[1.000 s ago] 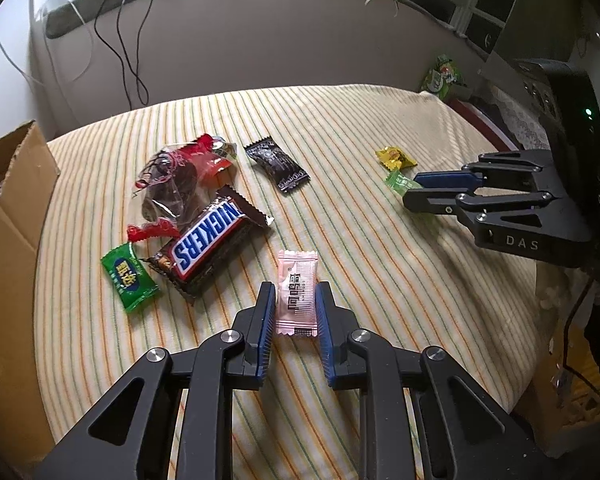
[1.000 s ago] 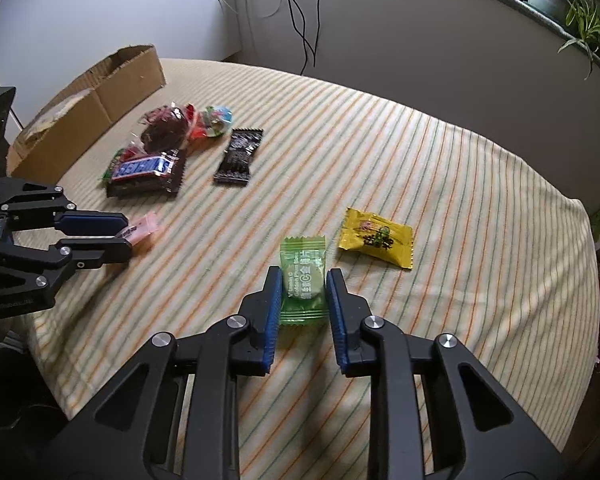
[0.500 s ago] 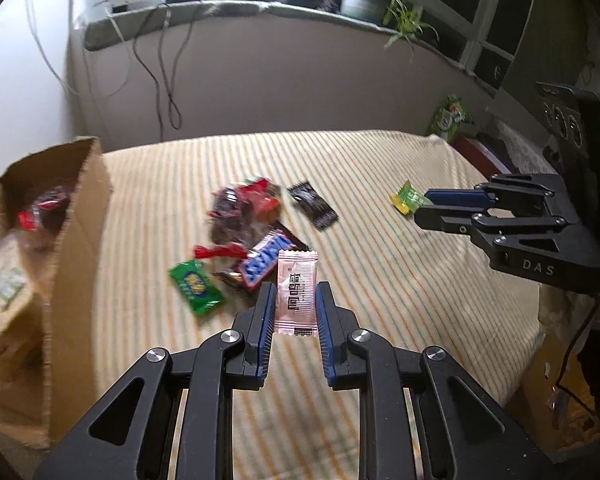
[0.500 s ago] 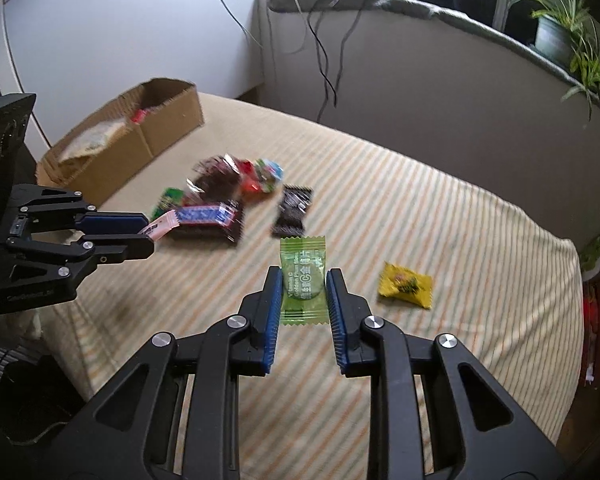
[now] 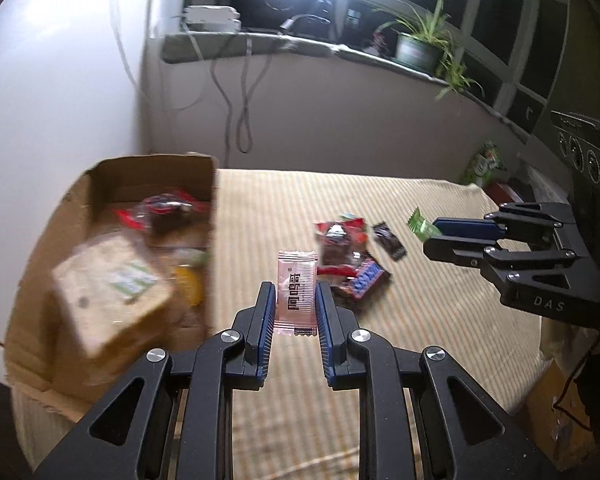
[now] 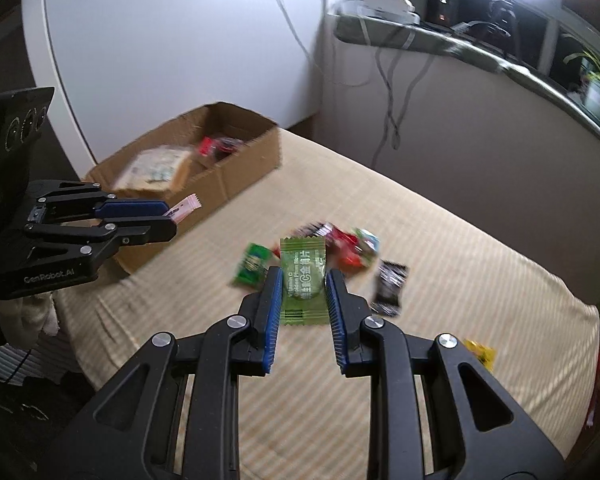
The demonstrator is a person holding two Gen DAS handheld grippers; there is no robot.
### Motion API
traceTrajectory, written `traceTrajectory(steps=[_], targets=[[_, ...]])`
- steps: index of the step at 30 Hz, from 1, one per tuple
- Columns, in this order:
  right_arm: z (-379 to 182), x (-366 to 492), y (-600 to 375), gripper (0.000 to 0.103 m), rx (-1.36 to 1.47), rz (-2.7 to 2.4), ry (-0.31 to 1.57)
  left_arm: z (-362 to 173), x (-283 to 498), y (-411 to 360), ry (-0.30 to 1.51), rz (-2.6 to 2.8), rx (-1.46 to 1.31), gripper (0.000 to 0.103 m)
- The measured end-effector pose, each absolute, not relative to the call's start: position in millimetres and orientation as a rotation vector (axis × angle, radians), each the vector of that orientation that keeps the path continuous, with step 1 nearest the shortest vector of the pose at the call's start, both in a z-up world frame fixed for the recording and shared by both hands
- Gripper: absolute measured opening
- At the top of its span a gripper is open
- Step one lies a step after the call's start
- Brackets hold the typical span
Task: Organize snacks
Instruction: 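Carry the pink and green candies into the box and open both tools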
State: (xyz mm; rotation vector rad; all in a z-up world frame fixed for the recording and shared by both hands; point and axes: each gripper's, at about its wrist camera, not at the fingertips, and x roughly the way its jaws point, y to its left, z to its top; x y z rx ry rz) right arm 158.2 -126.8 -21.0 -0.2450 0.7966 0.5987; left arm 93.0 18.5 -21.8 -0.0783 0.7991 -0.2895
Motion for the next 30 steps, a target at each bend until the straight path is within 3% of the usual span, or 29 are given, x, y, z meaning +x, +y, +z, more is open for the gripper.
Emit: traceTrajectory(steps=[30], targets=[[-29, 161, 38, 0.023, -0.339, 0.865, 0.811, -20, 80, 146, 0.754, -0.050, -0.191, 0.019]])
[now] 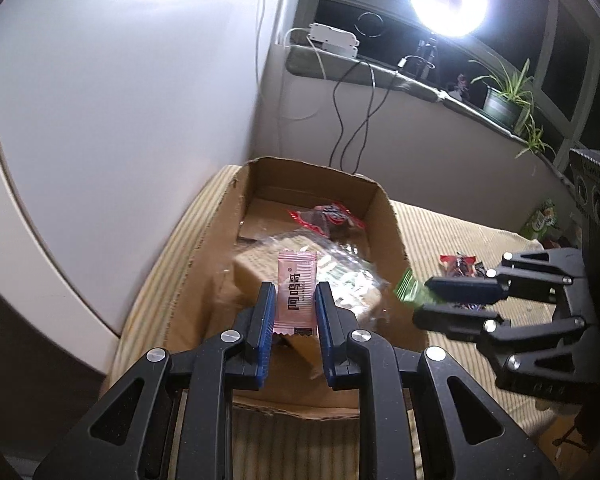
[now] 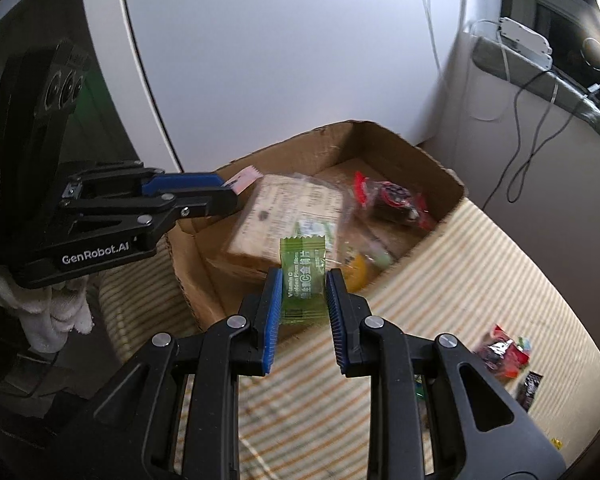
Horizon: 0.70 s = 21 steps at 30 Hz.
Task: Organize snacks
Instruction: 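Carry the pink and green candies into the box and open both tools, then move both tools back to the Snickers bar and black candy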
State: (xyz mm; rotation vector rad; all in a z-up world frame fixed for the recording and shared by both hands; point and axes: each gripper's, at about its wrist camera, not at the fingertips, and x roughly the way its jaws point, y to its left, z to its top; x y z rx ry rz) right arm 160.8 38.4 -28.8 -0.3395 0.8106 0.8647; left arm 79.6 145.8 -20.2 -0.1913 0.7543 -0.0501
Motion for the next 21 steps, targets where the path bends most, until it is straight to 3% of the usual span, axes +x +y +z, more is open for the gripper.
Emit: traceTrajectory(steps=[13, 15, 17, 19, 21], targets=[[-37, 157, 58, 0.025, -0.361, 0.899, 0.820, -21, 80, 158, 0.758, -0.019, -0.205, 0.020], [-36, 158, 58, 0.037, -0.361, 0.898, 0.816, -20, 81, 158, 0.759, -0.015, -0.204, 0.029], [-35, 157, 56, 0.059, -0.362, 0.892, 0.797, -20, 81, 158, 0.757, -0.011, -0.205, 0.036], [-33, 156, 55, 0.064, -0.359, 0.892, 0.788, -19, 82, 158, 0.753, -0.004, -0.207, 0.053], [-32, 156, 54, 0.064, -0.358, 0.891, 0.791, -19, 82, 158, 0.753, -0.008, -0.207, 0.054]])
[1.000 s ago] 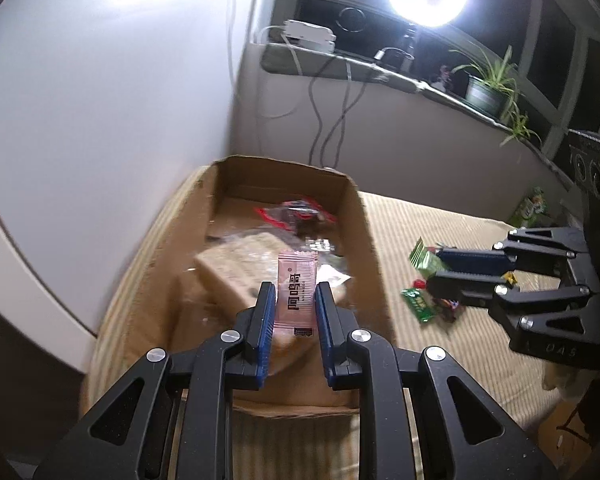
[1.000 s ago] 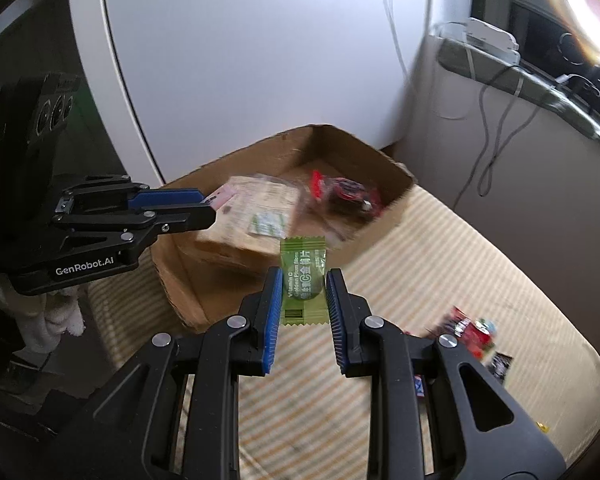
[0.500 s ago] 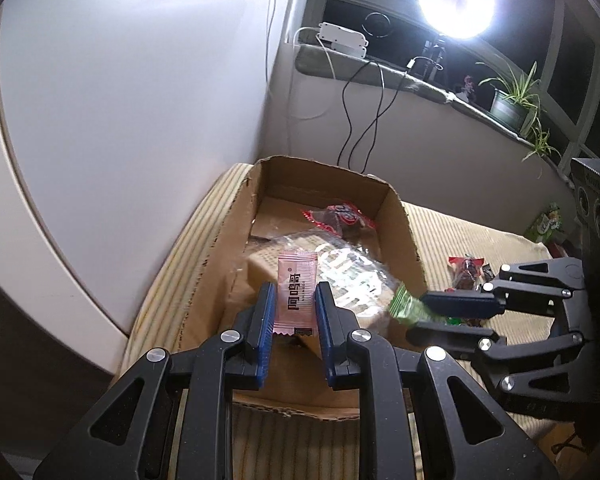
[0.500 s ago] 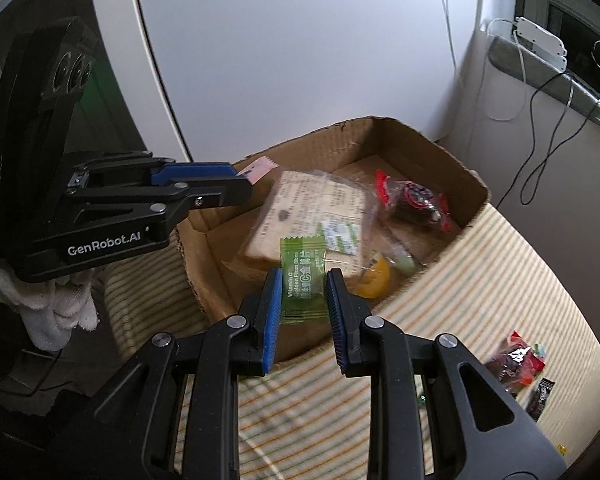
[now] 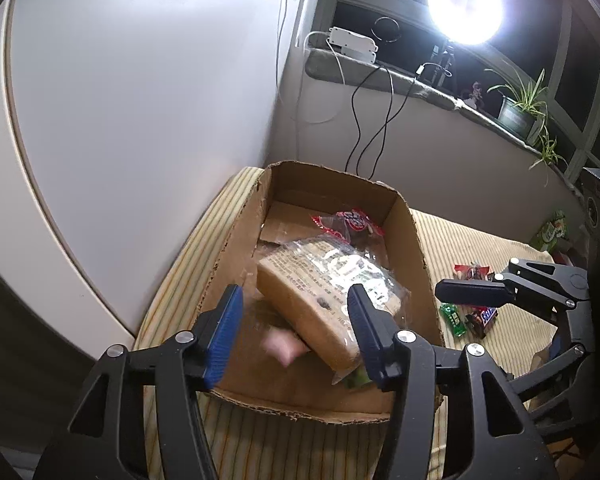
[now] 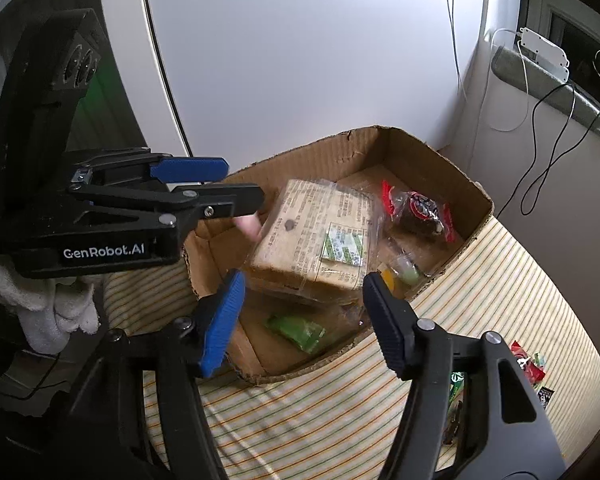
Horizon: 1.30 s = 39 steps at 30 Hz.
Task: Organize snacks
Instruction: 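Move both tools back to the Snickers bar and black candy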
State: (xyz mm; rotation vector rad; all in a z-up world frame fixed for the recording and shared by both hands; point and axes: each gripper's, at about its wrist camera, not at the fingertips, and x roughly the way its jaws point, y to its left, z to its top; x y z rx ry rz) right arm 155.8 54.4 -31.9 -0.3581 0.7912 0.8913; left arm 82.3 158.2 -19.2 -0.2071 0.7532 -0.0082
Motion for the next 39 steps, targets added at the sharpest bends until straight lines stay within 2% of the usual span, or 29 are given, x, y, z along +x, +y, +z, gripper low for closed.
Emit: traceTrajectory(steps=[14, 39], targets=[[-30, 160, 18, 0.065, -0.335, 0.822, 0.806, -12, 83, 139, 0.735, -0.028, -0.190, 0.054], [-35, 202, -154, 0.065, -0.162, 0.521, 0.870, -11, 87, 25, 0.755, -0.237, -0.102, 0.055]])
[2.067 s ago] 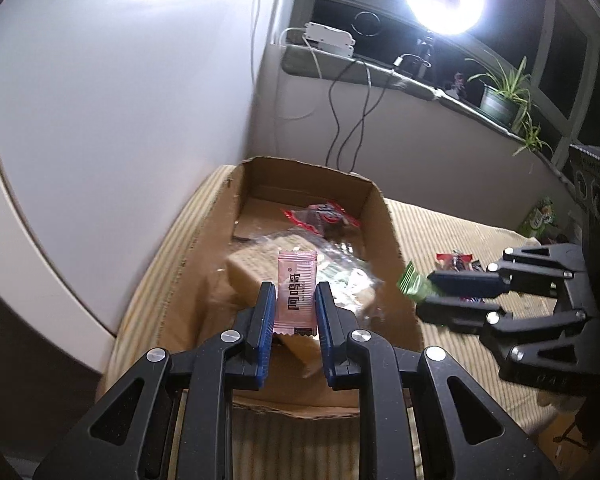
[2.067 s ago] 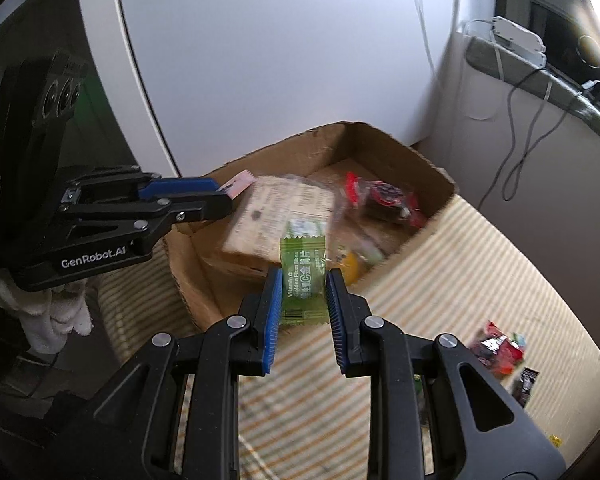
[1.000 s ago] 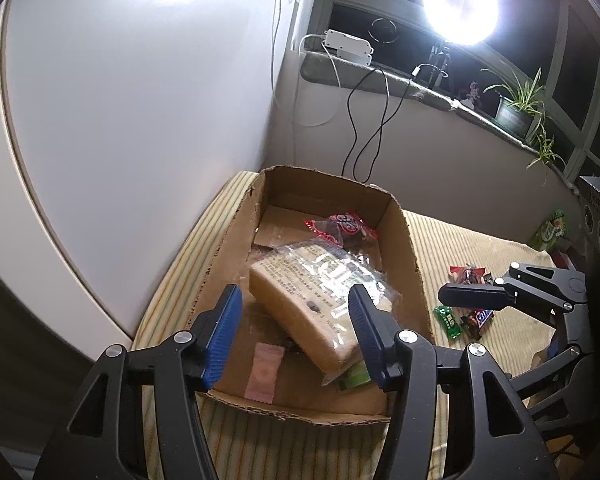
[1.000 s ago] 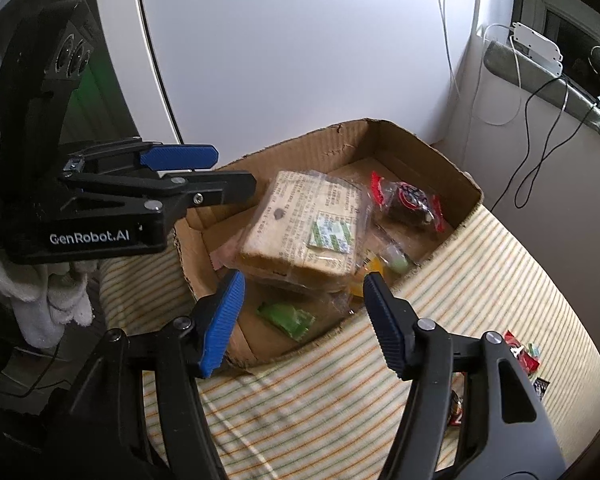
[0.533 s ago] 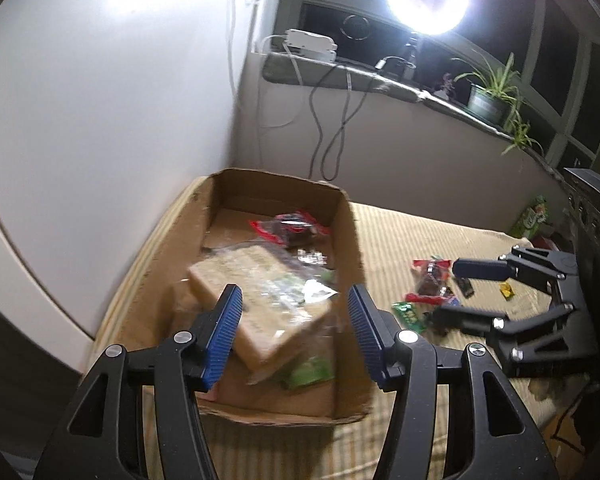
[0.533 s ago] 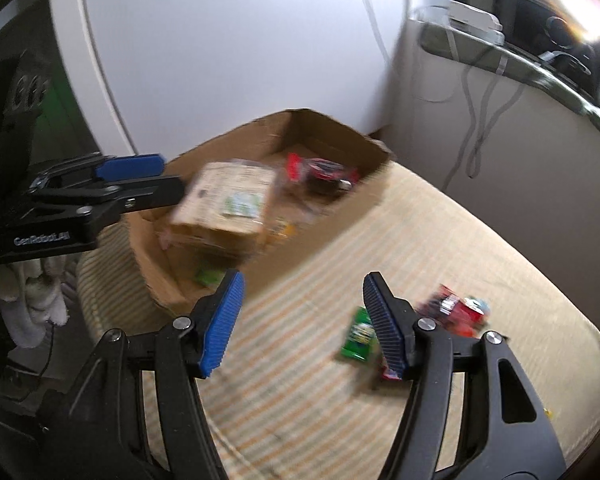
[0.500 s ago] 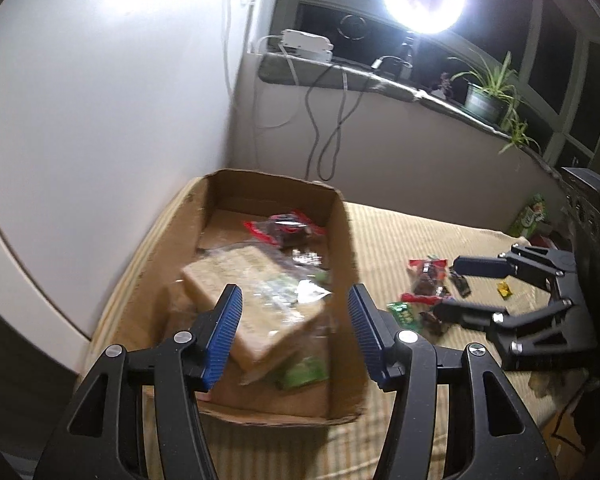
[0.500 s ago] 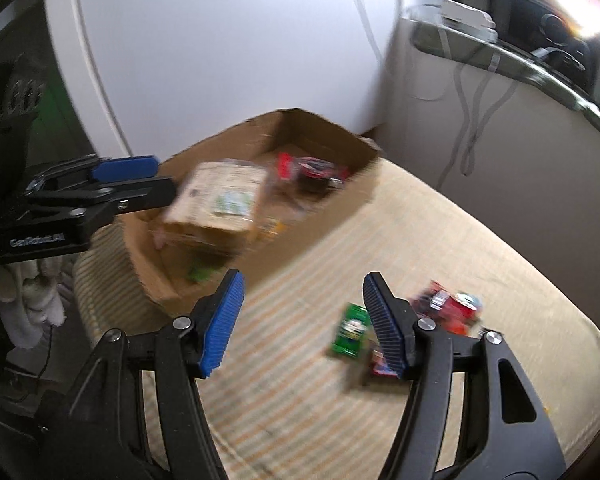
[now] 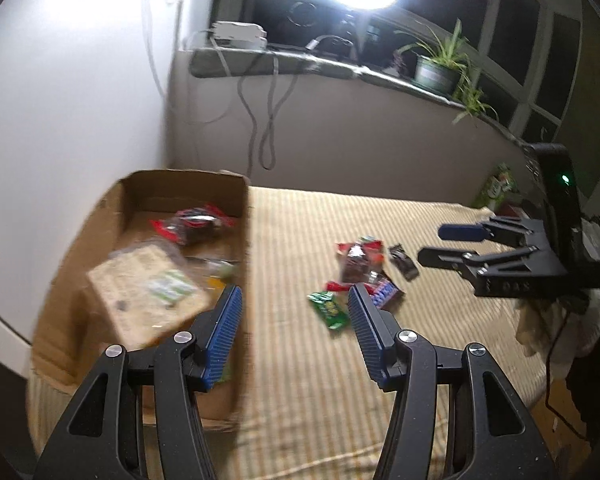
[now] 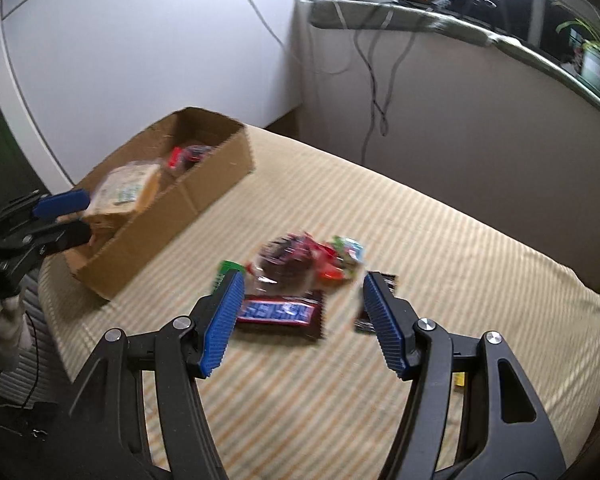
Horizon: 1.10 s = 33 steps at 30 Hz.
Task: Organize snacks
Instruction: 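Move both tools back to the Snickers bar and black candy, then grasp the Snickers bar with the left tool while the right tool grasps the black candy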
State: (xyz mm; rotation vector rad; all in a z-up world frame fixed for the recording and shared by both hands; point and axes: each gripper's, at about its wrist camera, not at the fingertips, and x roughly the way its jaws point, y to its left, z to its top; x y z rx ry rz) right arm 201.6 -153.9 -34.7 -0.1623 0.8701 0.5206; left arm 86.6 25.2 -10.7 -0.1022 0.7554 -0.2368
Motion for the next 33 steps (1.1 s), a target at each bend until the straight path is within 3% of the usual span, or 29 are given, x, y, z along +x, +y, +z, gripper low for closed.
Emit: traceTrajectory(steps=[13, 20, 33], targets=[[-67, 223, -188, 0.065, -0.146, 0.505, 0.938, -44, 112, -39, 0.869, -0.380, -0.067, 0.054], [-81, 239, -188, 0.058, -0.133, 0.522, 0.974, -61, 132, -56, 0.923, -0.419, -0.049, 0.043], [-104, 261, -182, 0.055, -0.120, 0.527, 1.032, -78, 156, -72, 0.968, -0.419, 0.016, 0.042]])
